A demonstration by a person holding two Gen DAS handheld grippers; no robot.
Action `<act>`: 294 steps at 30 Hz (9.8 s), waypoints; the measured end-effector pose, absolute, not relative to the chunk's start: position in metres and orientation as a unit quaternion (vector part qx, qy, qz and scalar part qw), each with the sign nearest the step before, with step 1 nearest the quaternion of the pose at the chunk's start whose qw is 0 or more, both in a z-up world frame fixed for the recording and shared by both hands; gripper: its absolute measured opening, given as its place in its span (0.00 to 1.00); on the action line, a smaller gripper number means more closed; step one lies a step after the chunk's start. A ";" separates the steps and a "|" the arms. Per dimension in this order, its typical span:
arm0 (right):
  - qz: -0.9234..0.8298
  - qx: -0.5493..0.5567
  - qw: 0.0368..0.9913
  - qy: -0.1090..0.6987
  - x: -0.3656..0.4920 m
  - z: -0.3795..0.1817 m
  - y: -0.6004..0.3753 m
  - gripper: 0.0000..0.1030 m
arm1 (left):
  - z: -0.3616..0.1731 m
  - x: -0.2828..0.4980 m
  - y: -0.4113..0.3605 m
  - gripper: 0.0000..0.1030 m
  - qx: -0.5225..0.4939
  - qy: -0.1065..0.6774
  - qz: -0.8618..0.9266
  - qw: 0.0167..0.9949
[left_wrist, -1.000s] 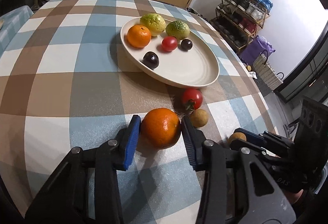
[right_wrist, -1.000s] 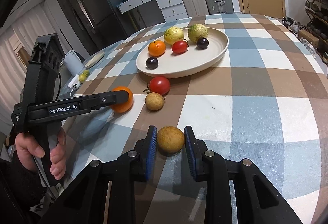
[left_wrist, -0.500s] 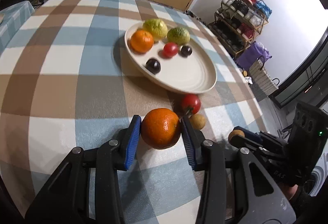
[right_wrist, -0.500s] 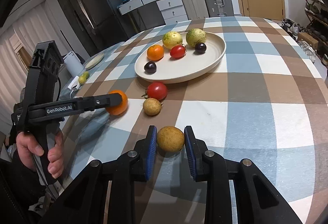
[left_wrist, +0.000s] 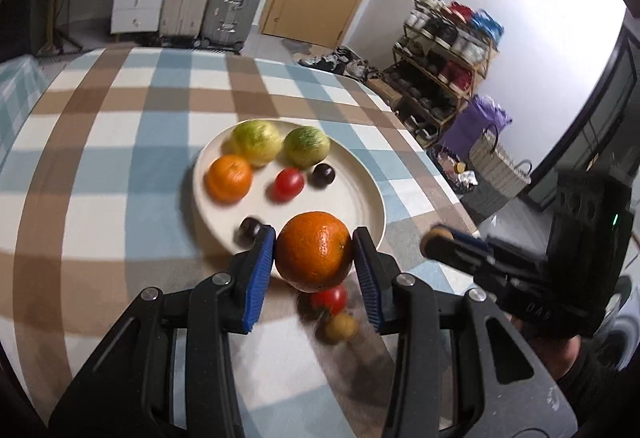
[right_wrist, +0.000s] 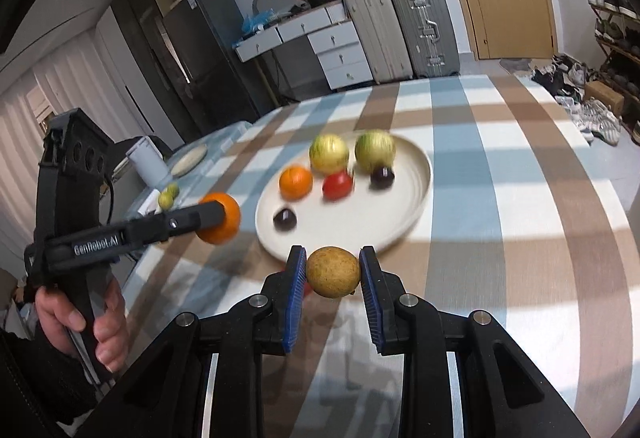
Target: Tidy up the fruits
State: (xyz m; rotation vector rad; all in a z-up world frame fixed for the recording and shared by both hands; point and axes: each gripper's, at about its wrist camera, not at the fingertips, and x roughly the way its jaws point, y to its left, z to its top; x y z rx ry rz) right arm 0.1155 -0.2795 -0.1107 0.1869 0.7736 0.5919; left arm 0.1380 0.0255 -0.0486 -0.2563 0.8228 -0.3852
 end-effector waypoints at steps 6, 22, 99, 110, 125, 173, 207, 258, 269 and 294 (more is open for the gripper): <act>0.294 0.091 0.876 0.371 0.153 -0.104 -0.272 0.27 | -0.055 0.170 0.003 0.36 -0.114 0.410 -0.202 0.882; 0.296 0.110 0.848 0.425 0.229 -0.142 -0.254 0.27 | -0.103 0.225 -0.009 0.36 -0.097 0.460 -0.201 0.860; 0.304 0.061 0.843 0.440 0.098 -0.164 -0.218 0.50 | -0.085 0.056 0.058 0.99 -0.171 0.400 -0.079 0.897; 0.292 0.052 0.846 0.443 0.099 -0.168 -0.216 0.26 | -0.084 0.064 0.048 0.99 -0.163 0.400 -0.084 0.898; 0.251 0.094 0.868 0.419 0.089 -0.154 -0.270 0.25 | -0.095 0.094 0.020 0.99 -0.173 0.407 -0.128 0.888; 0.251 0.140 0.878 0.382 0.120 -0.125 -0.305 0.25 | -0.077 0.120 -0.013 0.25 -0.114 0.422 -0.181 0.881; 0.242 0.158 0.846 0.448 0.232 -0.150 -0.276 0.33 | -0.100 0.212 -0.038 0.26 -0.131 0.440 -0.221 0.861; 0.188 0.032 0.978 0.080 0.013 -0.071 -0.293 0.99 | -0.014 -0.023 0.042 0.99 0.003 0.117 0.045 0.992; 0.190 0.006 0.978 0.083 0.018 -0.085 -0.287 0.99 | -0.040 -0.004 0.054 0.99 -0.003 0.126 0.046 0.991; 0.169 -0.015 0.973 0.154 0.054 -0.109 -0.276 1.00 | -0.057 0.035 0.055 0.99 -0.008 0.164 0.040 0.986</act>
